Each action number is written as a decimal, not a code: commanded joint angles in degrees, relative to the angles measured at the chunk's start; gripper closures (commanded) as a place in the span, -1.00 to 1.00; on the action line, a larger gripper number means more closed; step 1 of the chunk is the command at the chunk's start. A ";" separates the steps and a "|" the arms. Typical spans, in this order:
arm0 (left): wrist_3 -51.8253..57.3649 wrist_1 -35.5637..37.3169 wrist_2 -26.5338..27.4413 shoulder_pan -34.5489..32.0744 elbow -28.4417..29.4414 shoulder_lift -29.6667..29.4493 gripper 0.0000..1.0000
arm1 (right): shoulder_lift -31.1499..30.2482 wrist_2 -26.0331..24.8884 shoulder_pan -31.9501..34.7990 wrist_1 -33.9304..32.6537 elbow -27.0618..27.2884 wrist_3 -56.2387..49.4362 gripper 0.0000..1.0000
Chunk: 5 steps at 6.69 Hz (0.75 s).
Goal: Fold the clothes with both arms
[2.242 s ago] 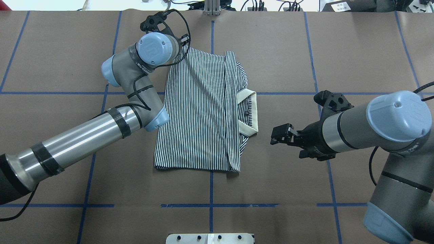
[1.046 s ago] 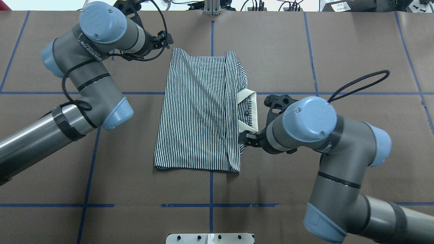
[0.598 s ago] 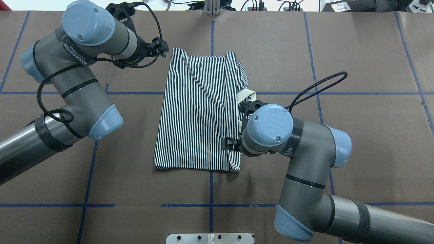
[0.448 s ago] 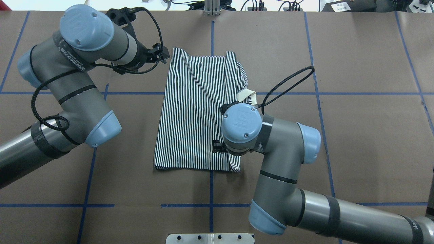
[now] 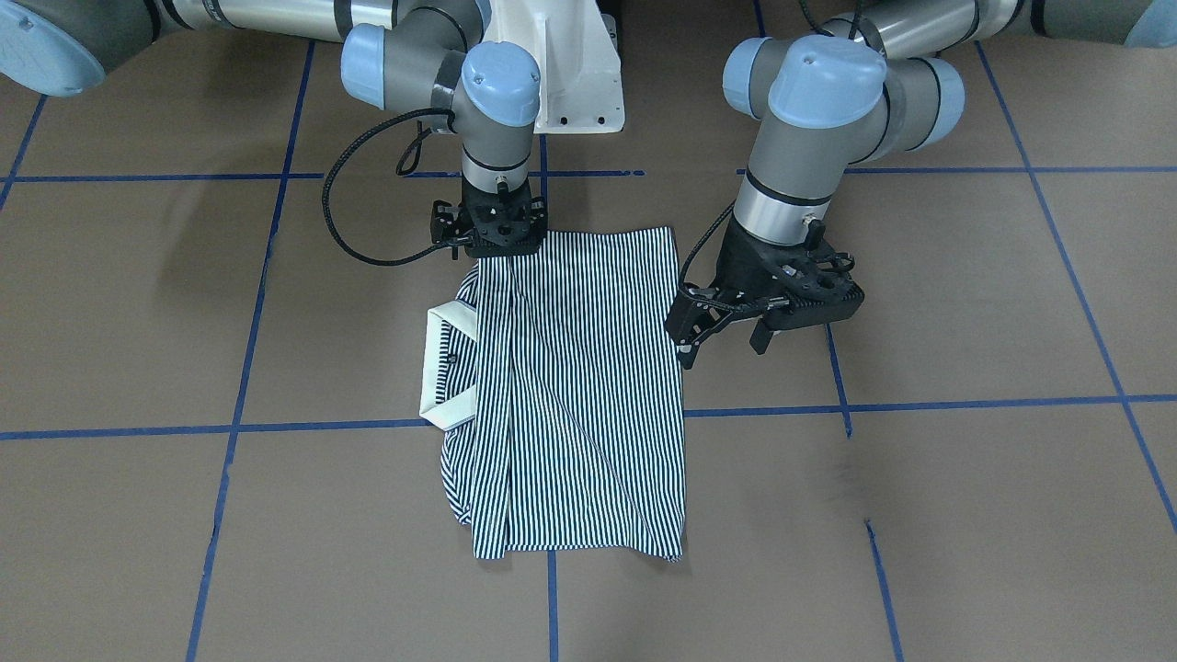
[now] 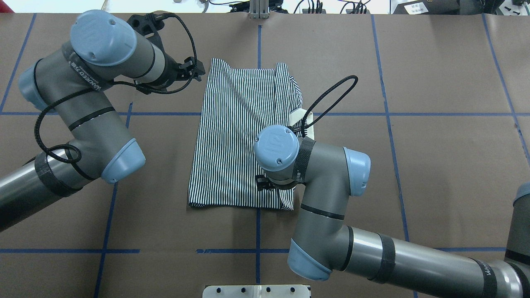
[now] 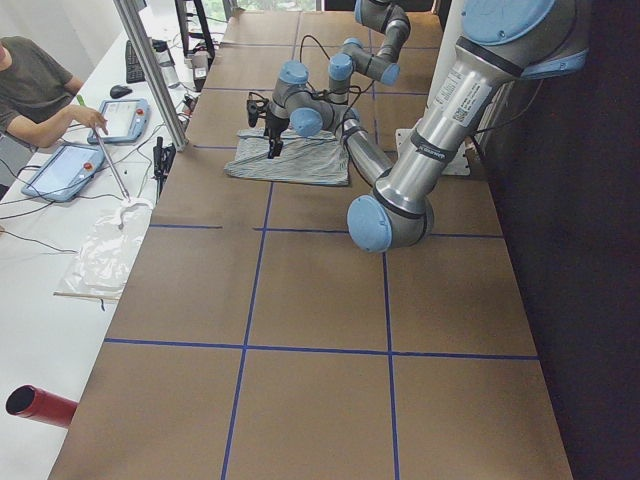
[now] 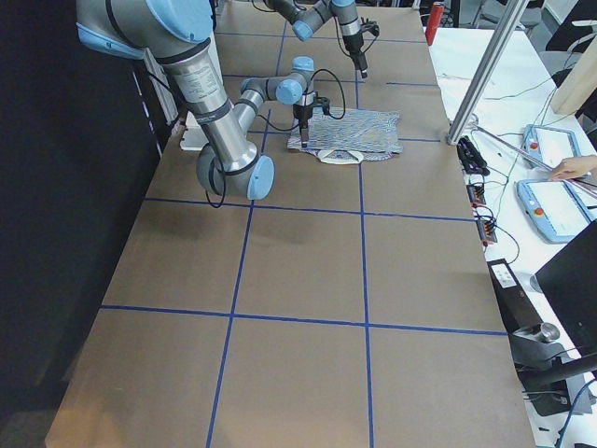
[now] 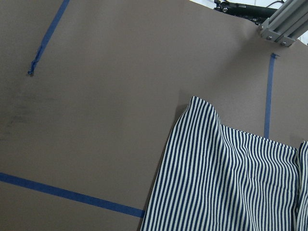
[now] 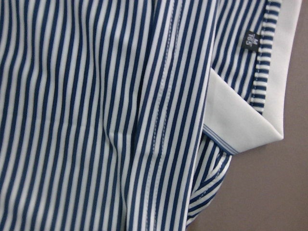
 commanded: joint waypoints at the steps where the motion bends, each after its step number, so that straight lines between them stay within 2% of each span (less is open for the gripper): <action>1: 0.00 -0.01 -0.03 0.00 -0.03 0.29 -1.00 | 0.01 0.12 -0.22 -0.41 -1.14 -0.94 -1.00; 5: -0.17 -0.27 -0.12 0.35 -0.20 0.38 -1.00 | -0.61 0.21 -0.22 -3.30 -1.14 -1.03 -1.00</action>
